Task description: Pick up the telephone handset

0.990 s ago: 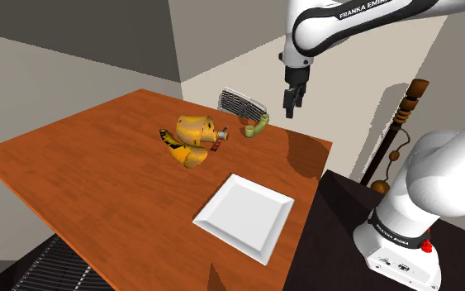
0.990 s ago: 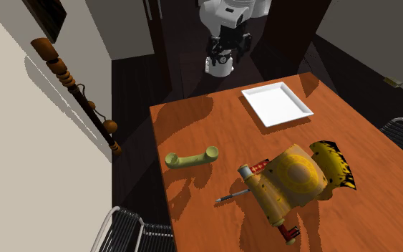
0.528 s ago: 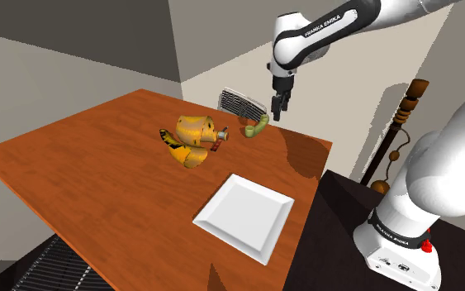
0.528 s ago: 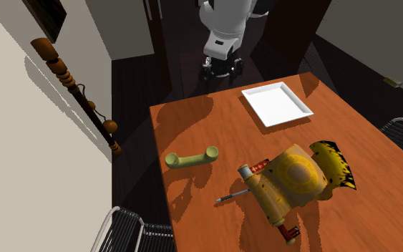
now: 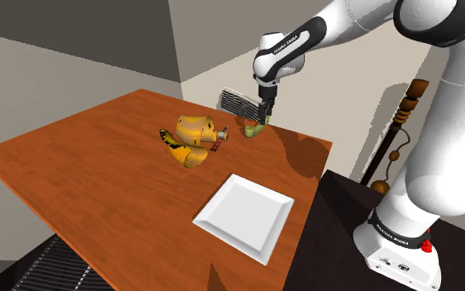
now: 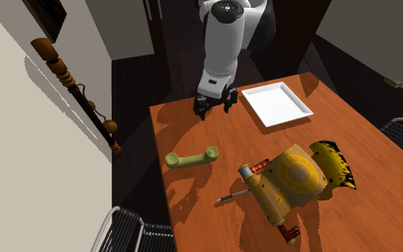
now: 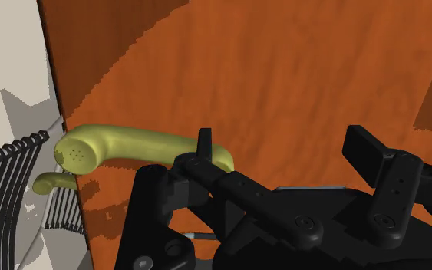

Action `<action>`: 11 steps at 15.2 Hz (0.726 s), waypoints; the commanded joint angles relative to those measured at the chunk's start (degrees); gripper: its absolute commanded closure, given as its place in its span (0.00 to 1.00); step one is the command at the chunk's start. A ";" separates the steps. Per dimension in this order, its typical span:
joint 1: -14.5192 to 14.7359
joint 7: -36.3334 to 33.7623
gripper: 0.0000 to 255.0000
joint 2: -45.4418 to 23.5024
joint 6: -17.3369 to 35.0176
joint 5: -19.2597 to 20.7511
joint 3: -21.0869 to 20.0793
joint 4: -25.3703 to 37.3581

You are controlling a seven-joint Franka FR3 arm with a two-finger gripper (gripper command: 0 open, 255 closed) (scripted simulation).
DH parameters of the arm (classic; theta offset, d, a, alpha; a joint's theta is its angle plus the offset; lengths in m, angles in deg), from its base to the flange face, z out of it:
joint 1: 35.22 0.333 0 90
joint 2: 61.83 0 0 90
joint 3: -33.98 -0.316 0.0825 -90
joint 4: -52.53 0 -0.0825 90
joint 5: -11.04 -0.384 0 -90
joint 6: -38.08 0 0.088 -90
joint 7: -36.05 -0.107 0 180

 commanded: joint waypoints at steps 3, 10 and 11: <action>-1.63 4.52 0.00 -9.26 1.19 -3.54 -0.72 8.40; -3.87 8.22 0.00 -19.54 2.38 -6.55 -2.34 17.83; -3.92 8.30 0.00 -19.97 2.97 -6.68 -2.42 17.68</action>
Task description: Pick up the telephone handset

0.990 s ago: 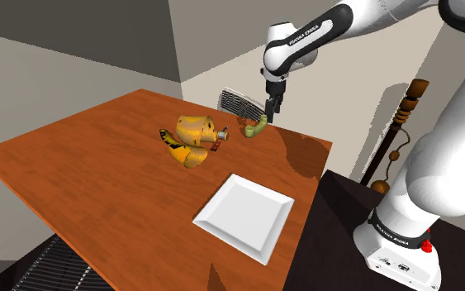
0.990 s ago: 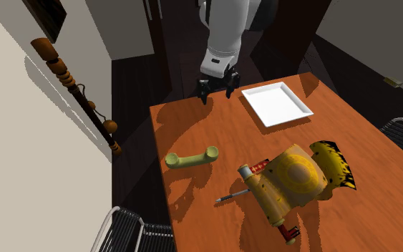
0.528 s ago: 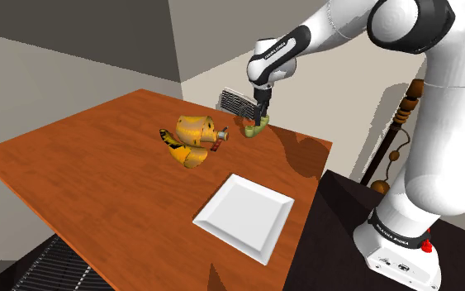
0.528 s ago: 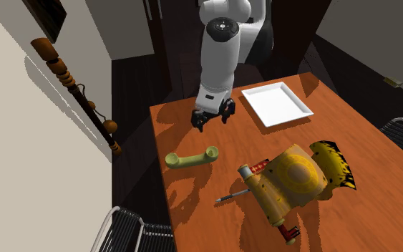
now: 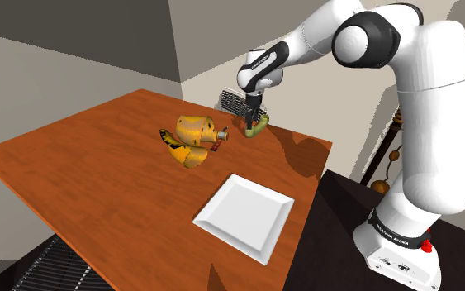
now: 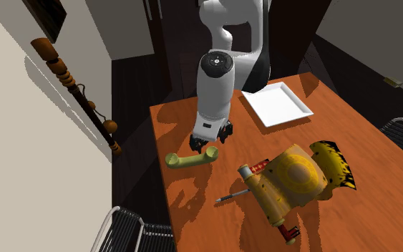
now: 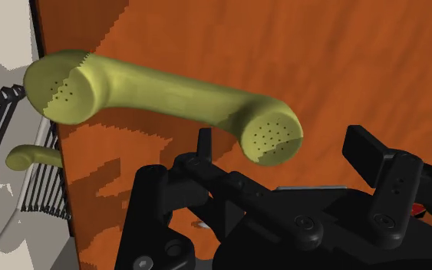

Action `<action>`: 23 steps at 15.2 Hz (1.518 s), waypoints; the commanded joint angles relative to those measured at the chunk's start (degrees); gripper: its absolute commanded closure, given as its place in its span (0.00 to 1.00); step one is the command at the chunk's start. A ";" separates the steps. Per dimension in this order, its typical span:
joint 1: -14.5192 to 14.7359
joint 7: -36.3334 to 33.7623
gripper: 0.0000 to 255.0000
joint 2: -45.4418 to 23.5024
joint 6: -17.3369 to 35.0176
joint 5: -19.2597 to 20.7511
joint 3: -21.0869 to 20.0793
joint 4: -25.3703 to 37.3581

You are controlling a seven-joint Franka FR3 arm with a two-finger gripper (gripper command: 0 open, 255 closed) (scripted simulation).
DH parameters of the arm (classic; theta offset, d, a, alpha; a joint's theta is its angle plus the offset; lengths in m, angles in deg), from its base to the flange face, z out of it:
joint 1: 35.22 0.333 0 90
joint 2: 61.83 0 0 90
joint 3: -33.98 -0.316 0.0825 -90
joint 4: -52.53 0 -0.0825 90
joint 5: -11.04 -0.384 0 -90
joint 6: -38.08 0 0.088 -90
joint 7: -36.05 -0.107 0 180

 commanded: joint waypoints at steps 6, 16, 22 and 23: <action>-0.28 0.45 0.00 -2.49 2.98 -0.68 -0.45 -0.49; -0.28 0.45 1.00 -2.49 2.98 -0.68 -0.45 -0.49; 0.04 -0.03 1.00 0.29 -0.41 0.06 0.03 0.16; 0.09 -0.10 1.00 0.73 -1.00 0.18 0.10 0.31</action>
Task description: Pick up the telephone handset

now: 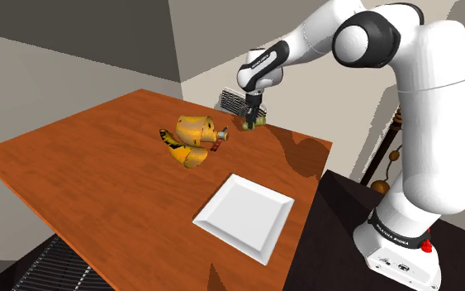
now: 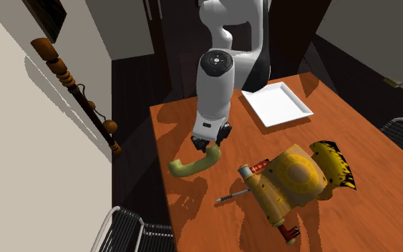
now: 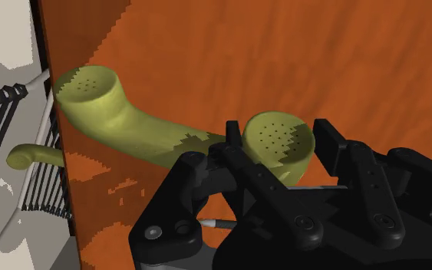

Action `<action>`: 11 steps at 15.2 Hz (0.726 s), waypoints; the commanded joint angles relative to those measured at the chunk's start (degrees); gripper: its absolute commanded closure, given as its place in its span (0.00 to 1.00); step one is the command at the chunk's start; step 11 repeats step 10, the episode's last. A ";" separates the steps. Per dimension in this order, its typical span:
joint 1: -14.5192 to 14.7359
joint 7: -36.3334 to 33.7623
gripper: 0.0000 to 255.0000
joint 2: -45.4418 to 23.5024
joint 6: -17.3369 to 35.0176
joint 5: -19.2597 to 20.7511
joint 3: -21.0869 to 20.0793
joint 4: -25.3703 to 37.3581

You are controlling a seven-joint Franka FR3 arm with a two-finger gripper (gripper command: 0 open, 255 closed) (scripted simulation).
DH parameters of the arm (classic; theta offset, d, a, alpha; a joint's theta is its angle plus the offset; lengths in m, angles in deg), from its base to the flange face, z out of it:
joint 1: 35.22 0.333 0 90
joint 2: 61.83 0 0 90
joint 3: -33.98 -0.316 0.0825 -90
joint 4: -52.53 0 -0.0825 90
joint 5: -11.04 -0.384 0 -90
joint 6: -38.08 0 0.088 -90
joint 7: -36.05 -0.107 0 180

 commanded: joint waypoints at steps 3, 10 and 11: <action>0.26 -0.40 1.00 1.83 -2.39 0.51 0.27 0.61; 0.44 -0.77 1.00 3.81 -5.53 1.09 0.57 1.82; 0.44 -0.77 1.00 3.81 -5.53 1.09 0.57 1.82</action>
